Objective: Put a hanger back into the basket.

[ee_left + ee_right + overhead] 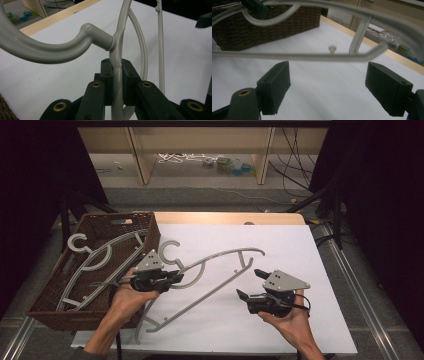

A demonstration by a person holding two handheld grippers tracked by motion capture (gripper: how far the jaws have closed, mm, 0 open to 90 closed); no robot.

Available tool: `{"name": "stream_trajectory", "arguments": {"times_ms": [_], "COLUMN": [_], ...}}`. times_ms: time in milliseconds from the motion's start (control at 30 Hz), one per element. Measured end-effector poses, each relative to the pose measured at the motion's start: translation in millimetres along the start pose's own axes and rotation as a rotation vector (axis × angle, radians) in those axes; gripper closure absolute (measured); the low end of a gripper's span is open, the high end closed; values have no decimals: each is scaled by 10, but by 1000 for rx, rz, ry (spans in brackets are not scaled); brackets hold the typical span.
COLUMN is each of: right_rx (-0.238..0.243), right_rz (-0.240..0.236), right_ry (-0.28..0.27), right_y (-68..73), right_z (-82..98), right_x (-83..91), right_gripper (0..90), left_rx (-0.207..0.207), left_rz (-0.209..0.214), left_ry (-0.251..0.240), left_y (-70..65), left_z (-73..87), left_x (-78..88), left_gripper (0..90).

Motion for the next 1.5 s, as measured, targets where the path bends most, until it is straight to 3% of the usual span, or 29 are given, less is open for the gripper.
{"name": "stream_trajectory", "arguments": {"times_ms": [100,200,267,400,567,767,900,1067,1167,1233,1367,1400,1500], "right_rx": [-22,-39,-75,-89,-81,-81,-80,-83,-81,-85,-91,-87,-89], "right_rz": [-7,-6,-17,-2,3,-9,-10,-17,-15,-5,-21,-16,-16], "right_ry": [1,-27,-45,-71,-107,-75,-81,-95,-75,-89,-66,-70,-72], "right_y": [3,-16,-19,-40,-38,12,18,23,23,19,28,19,13], "right_z": [62,85,99,112,137,210,213,220,241,238,268,268,271], "right_x": [13,38,62,94,96,89,89,83,103,102,116,116,119], "right_gripper": [193,190,187,185,182,182,182,180,180,180,179,180,180], "left_rx": [28,21,15,20,24,42,46,85,112,131,157,187,198], "left_rz": [20,-11,-9,-18,-21,-48,-106,-173,-202,-223,-287,-302,-347], "left_ry": [-31,-39,-49,-70,-85,-98,-94,-88,-87,-87,-68,-57,-38], "left_y": [2,21,33,73,120,261,452,733,882,999,1241,1312,1467], "left_z": [-71,-161,-208,-322,-420,-526,-560,-535,-496,-461,-357,-301,-197], "left_x": [103,228,281,436,604,846,1027,1200,1257,1297,1372,1381,1409], "left_gripper": [819,819,819,819,819,819,819,819,819,820,819,819,819]}}
Point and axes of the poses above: each handheld gripper's, and its own axes: x roughly backward along the jaws, z roughly out of its underside, y roughly to its left, the point moved 9 cm from there along -x, roughly forward along the jaws, and after that the axes turned 7 degrees about y, right-handed, at the moved point
